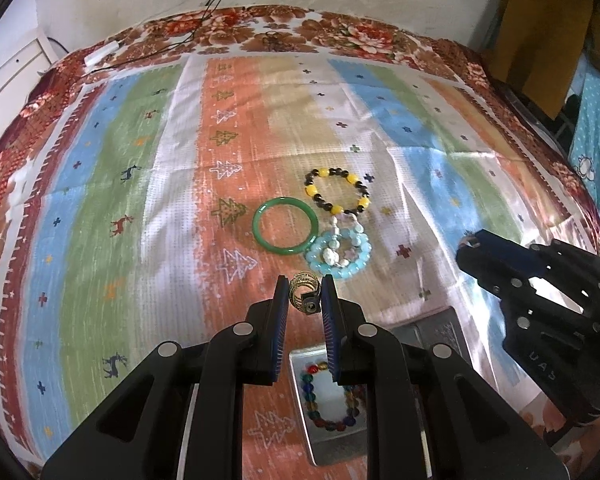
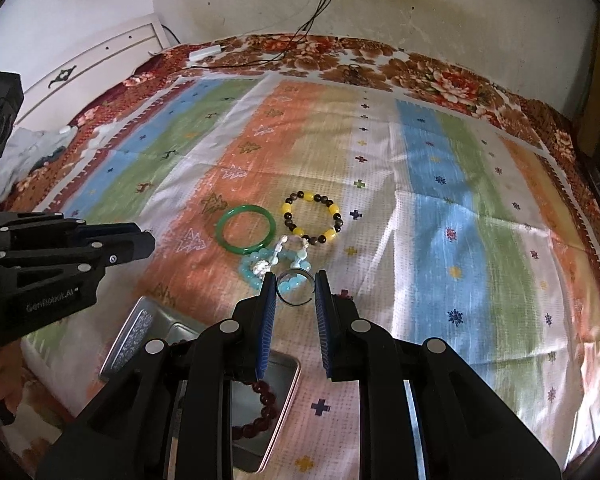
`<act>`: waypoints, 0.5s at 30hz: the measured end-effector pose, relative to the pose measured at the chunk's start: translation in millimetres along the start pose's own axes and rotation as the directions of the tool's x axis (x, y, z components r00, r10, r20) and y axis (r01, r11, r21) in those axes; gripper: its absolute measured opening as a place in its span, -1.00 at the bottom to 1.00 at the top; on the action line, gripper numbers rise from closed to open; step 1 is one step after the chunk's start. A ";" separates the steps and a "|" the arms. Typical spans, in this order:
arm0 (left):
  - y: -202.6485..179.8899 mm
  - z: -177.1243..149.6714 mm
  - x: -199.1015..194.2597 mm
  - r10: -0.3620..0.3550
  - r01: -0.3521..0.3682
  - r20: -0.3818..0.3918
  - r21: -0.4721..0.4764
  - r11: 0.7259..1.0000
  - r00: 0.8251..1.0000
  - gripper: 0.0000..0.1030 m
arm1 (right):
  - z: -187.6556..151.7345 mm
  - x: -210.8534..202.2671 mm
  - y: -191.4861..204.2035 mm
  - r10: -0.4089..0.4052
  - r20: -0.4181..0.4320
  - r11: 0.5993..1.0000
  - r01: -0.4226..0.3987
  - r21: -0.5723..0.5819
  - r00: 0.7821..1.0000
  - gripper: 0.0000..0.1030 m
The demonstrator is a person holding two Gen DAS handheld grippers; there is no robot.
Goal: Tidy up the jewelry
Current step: 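Carry both held rings up and over to the silver tin box, then open both tools above the tin box to drop the rings inside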
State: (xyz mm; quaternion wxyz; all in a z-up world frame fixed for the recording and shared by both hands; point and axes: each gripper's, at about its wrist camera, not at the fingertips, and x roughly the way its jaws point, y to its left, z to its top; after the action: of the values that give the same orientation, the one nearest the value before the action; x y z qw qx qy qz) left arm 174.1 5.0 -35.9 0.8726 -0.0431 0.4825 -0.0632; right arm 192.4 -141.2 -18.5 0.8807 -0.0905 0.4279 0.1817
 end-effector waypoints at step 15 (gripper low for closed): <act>-20.2 -33.1 -30.0 -0.040 0.038 0.036 0.045 0.998 0.999 -0.69 | -27.4 -26.0 10.6 0.074 0.002 0.997 -0.074 0.003 0.997 -0.61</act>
State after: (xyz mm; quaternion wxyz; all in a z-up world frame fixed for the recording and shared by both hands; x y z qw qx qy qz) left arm 128.9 -10.9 -25.7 0.8807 -0.0343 0.4637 -0.0902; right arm 153.7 -146.4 -15.0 0.8739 -0.0728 0.4305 0.2138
